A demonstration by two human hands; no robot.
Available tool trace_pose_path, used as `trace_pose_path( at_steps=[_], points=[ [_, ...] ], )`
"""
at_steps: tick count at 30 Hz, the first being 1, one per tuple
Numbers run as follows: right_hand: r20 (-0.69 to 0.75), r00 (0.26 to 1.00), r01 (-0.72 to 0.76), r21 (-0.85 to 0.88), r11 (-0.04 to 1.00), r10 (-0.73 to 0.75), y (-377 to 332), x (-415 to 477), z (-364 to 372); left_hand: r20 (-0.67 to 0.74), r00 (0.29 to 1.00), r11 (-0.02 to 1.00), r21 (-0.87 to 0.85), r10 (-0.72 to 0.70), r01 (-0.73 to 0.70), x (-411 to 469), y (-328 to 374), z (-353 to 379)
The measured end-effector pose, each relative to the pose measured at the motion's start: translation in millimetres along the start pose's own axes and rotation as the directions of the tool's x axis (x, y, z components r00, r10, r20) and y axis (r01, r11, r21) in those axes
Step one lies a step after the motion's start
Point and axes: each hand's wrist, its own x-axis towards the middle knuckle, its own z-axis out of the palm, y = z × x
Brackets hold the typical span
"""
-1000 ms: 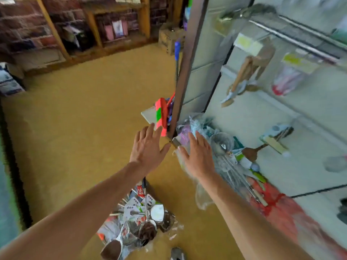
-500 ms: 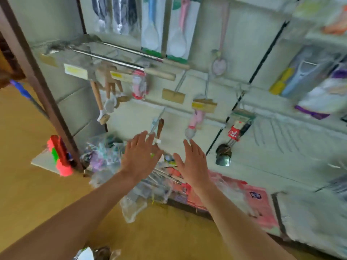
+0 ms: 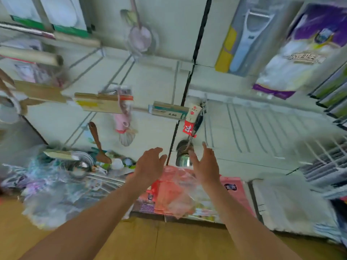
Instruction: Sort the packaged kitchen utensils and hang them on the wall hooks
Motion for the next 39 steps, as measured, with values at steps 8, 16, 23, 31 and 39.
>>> trace_pose_path(
  at_steps=[8,16,23,31,39],
  points=[
    [-0.064,0.997,-0.012,0.371,0.928,0.038,21,117,10,0.082,0.995,0.993,-0.092,-0.065,0.072,116,37,68],
    [-0.152,0.988,0.058,0.54,0.84,0.029,27,162,24,0.142,0.989,0.958,-0.275,-0.048,0.086,159,74,120],
    [-0.152,0.986,0.139,0.53,0.837,-0.067,40,164,21,0.131,0.988,0.915,-0.383,-0.078,0.124,154,82,127],
    [-0.085,0.992,0.122,0.512,0.85,-0.091,43,128,6,0.086,0.996,0.991,-0.131,0.0,0.011,111,71,127],
    [-0.092,0.995,0.079,0.614,0.785,-0.029,48,37,-2,0.096,0.985,0.983,-0.129,0.143,-0.13,35,37,137]
  ],
)
